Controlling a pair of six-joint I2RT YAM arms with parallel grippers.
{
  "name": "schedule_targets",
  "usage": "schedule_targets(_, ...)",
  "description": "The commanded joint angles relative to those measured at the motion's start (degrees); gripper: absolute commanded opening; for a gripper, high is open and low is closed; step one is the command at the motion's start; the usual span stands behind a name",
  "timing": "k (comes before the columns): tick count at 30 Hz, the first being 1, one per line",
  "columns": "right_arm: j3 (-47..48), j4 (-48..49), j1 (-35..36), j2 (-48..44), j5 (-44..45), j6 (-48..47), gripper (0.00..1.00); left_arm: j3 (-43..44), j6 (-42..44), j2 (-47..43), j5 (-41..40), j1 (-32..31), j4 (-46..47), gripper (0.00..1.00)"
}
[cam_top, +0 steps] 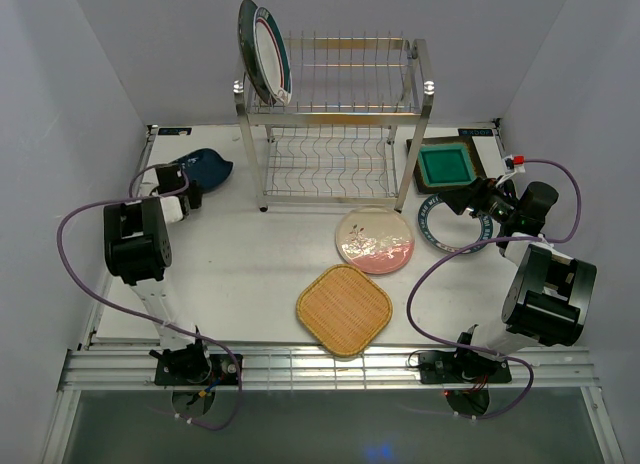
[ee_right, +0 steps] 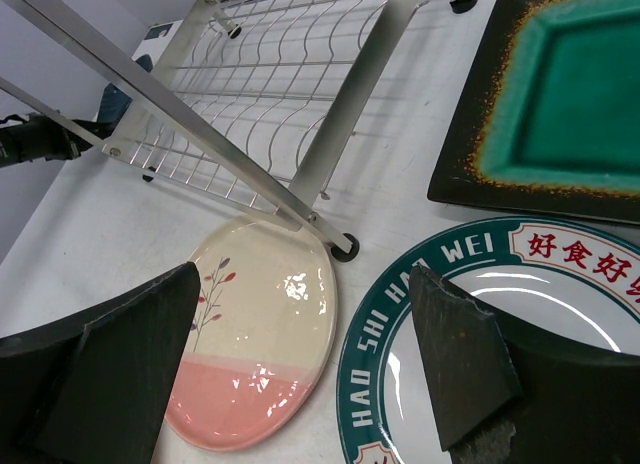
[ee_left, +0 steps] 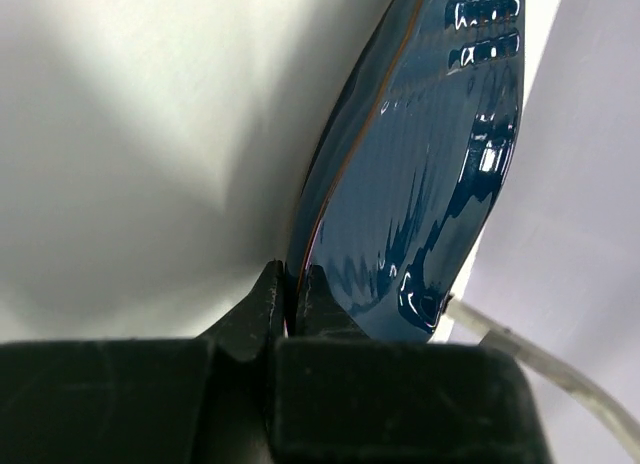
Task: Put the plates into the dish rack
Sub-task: Pick up the plate from the corner of the board.
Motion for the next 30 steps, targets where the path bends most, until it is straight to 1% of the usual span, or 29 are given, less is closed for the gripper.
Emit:
schedule_targets(1,0.3,2.5,-0.4,-0.6,-0.8,0.5,0.9,-3.5,-3.3,-9.3,-3.8,-1.4,-0.7,0.0)
schedule_targets(5,0.2,2.5,-0.4,-0.7,-0.8,0.4,0.9,-5.7,-3.0,-14.1,-6.5,-1.6,-1.7,0.0)
schedule_targets(8,0.2,2.5,-0.4,-0.5,-0.8,0.5,0.9,-6.2,-3.8,-17.1,-6.7,-2.0,-3.6,0.0)
schedule_targets(13,0.2,2.6,-0.4,-0.6,-1.1,0.5,0.9,-3.7,-2.9,-21.3,-6.7,-3.2,-8.6,0.0)
schedule_targets(15,0.3,2.6,-0.4,-0.5,-1.2,0.6,0.9,-2.5,-1.6,-24.4,-8.4,-3.8,-12.9,0.0)
schedule_targets(16,0.3,2.6,-0.4,-0.5,-1.3,0.6,0.9,-2.4,-1.3,-25.6,-9.2,-4.0,-13.5,0.0)
schedule_targets(17,0.3,2.5,-0.4,-0.5,-1.3,0.6,0.9,-3.1,-0.4,-27.0,-9.9,-4.3,-14.0,0.0)
schedule_targets(18,0.3,2.5,-0.5,-0.7,-1.3,0.6,0.91,-4.0,-0.2,-30.1,-12.6,-5.1,-14.5,0.0)
schedule_targets(20,0.1,2.5,-0.5,-0.8,-1.1,0.6,0.9,-6.3,-0.3,-32.9,-14.7,-5.7,-14.5,0.0)
schedule_targets(26,-0.1,2.5,-0.5,-1.4,-0.9,0.5,0.9,-8.9,0.5,-39.1,-15.1,-6.9,-15.4,0.0)
schedule_targets(30,0.0,2.5,-0.5,-1.3,-1.1,0.4,0.9,-12.1,2.1,-44.4,-20.1,-9.7,-15.3,0.0)
